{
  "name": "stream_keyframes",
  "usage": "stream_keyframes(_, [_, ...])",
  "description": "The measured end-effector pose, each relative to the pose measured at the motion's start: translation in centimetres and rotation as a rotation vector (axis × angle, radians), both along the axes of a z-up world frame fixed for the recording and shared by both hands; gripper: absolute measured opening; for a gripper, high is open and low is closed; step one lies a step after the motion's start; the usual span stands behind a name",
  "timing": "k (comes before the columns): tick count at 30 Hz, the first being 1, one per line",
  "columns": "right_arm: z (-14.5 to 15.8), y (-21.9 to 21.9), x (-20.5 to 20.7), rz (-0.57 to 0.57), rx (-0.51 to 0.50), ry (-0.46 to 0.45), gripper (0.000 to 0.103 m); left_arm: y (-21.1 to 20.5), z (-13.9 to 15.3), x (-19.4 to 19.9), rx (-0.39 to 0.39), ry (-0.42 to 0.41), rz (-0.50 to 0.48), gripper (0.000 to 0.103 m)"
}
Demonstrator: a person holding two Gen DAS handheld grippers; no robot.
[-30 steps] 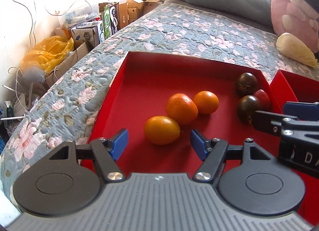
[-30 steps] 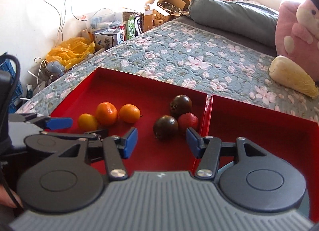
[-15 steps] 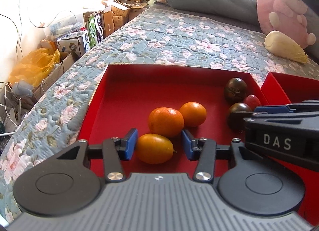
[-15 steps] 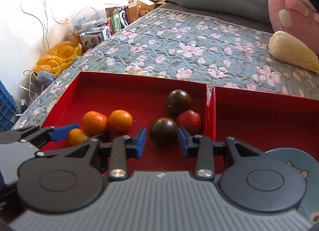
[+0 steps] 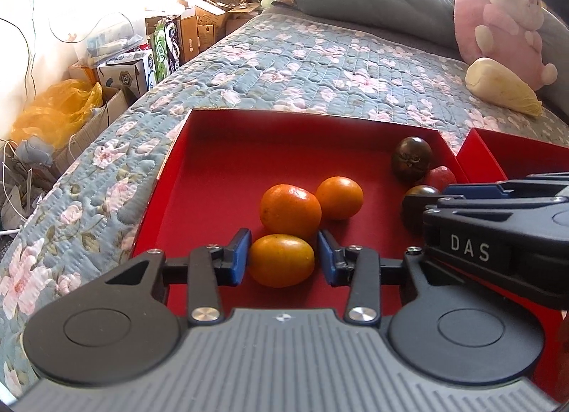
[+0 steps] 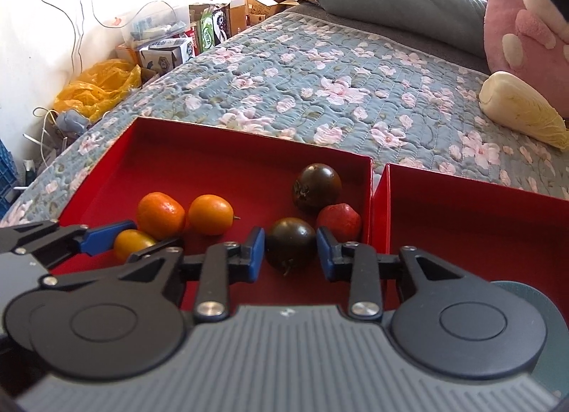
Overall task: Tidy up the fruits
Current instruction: 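Grasp and lift a dark brown tomato with the right tool while the left holds the yellow tomato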
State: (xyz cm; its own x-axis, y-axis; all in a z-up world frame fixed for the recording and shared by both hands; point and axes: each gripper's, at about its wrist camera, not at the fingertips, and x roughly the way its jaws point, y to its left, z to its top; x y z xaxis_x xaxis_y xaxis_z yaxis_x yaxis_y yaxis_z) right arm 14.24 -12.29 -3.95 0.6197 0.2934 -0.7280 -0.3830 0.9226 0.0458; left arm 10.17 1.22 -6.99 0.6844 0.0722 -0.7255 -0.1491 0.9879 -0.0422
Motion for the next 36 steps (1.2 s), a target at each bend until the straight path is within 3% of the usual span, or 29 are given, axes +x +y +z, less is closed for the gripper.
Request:
stream_keyframes(8, [1.2, -0.7, -2.3, 0.03, 0.024, -0.028, 0.036, 0.4, 0.4, -1.3, -0.024, 0.013, 0.011, 0.047])
stream_keyframes(18, [3.1, -2.9, -5.5, 0.03, 0.079, -0.051, 0.035, -0.3, 1.7, -3.3, 0.004, -0.01, -0.014, 0.047])
stream_keyframes(20, [3.7, -3.3, -6.0, 0.032, 0.085, -0.063, 0.028, -0.7, 2.1, -3.7, 0.007, -0.021, -0.023, 0.046])
stream_keyframes(24, [4.7, -3.9, -7.0, 0.043, 0.09, -0.079, 0.027, -1.7, 2.6, -4.2, 0.016, -0.029, -0.034, 0.047])
stream_keyframes(32, [3.0, -4.5, -7.4, 0.067, 0.051, -0.015, 0.029, -1.2, 2.4, -4.7, 0.043, 0.002, 0.009, 0.047])
stream_keyframes(34, [2.4, -4.4, -7.4, 0.074, 0.054, -0.001, 0.032, -0.6, 1.9, -4.5, 0.037, 0.028, 0.033, 0.047])
stream_keyframes(36, [1.9, -4.1, -7.2, 0.075, 0.059, 0.007, 0.055, -0.4, 1.5, -4.4, 0.039, 0.046, 0.039, 0.047])
